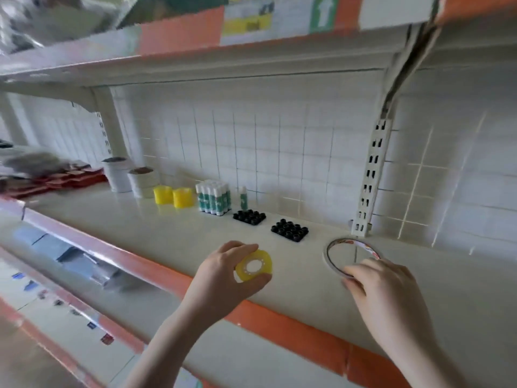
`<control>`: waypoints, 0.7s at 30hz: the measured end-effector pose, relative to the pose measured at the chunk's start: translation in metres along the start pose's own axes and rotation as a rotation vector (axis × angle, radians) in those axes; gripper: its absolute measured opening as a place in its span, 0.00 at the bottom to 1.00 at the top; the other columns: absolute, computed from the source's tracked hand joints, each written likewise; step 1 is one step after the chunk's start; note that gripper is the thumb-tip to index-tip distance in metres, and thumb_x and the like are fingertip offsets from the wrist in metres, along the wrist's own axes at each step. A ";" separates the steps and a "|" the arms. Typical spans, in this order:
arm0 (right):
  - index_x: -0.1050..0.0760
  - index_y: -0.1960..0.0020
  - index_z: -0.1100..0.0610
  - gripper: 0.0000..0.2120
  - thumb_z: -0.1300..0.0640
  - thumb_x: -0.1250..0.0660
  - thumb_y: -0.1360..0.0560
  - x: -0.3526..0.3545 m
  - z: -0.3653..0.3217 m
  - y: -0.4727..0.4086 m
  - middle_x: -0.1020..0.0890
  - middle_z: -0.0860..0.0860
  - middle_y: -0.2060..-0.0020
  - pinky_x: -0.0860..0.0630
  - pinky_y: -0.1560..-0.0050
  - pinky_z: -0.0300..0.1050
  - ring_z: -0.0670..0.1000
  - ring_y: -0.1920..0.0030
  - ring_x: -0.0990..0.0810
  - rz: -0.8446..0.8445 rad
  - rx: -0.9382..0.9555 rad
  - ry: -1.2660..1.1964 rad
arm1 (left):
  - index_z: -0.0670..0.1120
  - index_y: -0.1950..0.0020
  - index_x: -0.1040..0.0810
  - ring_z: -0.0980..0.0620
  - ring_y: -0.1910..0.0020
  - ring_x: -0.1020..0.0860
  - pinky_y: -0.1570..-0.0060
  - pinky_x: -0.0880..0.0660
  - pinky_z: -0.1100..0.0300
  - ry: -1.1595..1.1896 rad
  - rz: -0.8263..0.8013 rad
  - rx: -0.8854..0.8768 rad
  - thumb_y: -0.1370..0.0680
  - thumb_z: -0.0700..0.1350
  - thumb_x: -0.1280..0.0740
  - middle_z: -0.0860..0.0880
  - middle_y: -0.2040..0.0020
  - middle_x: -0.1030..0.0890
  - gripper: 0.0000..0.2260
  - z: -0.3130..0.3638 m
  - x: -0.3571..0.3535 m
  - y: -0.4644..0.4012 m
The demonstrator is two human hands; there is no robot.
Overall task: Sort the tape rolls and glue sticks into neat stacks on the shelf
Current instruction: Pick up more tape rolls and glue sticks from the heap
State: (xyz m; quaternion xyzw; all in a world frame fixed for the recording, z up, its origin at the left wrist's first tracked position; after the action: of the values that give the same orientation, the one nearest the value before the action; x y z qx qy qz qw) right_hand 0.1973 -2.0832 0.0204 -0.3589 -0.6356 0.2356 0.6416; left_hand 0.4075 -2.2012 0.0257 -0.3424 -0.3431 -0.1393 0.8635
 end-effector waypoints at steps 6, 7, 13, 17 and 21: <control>0.22 0.67 0.53 0.14 0.64 0.19 0.46 -0.043 -0.086 -0.036 0.22 0.48 0.72 0.29 0.64 0.46 0.56 0.68 0.21 -0.002 -0.024 -0.065 | 0.51 0.40 0.21 0.64 0.60 0.28 0.57 0.35 0.78 -0.025 0.035 0.043 0.36 0.63 0.33 0.66 0.52 0.28 0.29 -0.084 0.067 -0.012; 0.22 0.67 0.54 0.14 0.64 0.19 0.45 -0.050 -0.098 -0.043 0.23 0.48 0.72 0.29 0.64 0.46 0.56 0.68 0.21 0.001 -0.014 -0.066 | 0.51 0.40 0.21 0.64 0.60 0.28 0.57 0.35 0.78 -0.025 0.042 0.049 0.36 0.62 0.33 0.65 0.52 0.28 0.28 -0.097 0.075 -0.014; 0.21 0.67 0.55 0.11 0.64 0.20 0.43 -0.102 -0.158 -0.089 0.23 0.50 0.73 0.28 0.64 0.48 0.58 0.69 0.22 0.016 0.028 -0.101 | 0.51 0.40 0.21 0.70 0.60 0.27 0.57 0.35 0.79 -0.014 0.053 0.087 0.39 0.69 0.37 0.63 0.52 0.26 0.34 -0.175 0.104 -0.037; 0.20 0.66 0.55 0.11 0.64 0.20 0.43 -0.140 -0.190 -0.123 0.22 0.50 0.71 0.27 0.65 0.49 0.58 0.68 0.21 0.013 0.028 -0.102 | 0.51 0.39 0.22 0.64 0.59 0.27 0.57 0.34 0.76 -0.059 0.056 0.095 0.39 0.69 0.38 0.61 0.50 0.26 0.34 -0.227 0.122 -0.068; 0.22 0.68 0.55 0.12 0.64 0.20 0.43 -0.169 -0.220 -0.166 0.23 0.49 0.73 0.30 0.67 0.46 0.57 0.70 0.23 0.017 0.029 -0.095 | 0.50 0.39 0.22 0.57 0.56 0.25 0.54 0.30 0.65 -0.075 0.052 0.100 0.40 0.69 0.38 0.59 0.48 0.25 0.36 -0.271 0.139 -0.112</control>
State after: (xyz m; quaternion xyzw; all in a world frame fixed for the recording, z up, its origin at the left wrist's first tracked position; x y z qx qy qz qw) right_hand 0.3749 -2.3516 0.0514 -0.3436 -0.6588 0.2669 0.6137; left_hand 0.5903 -2.4693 0.0334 -0.3126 -0.3727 -0.0863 0.8694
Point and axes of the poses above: each hand's wrist, its own y-axis away from the middle knuckle, its own x-axis out of the back of the hand, z = x × y, the point moved 3 cm from there along -y, towards the middle knuckle
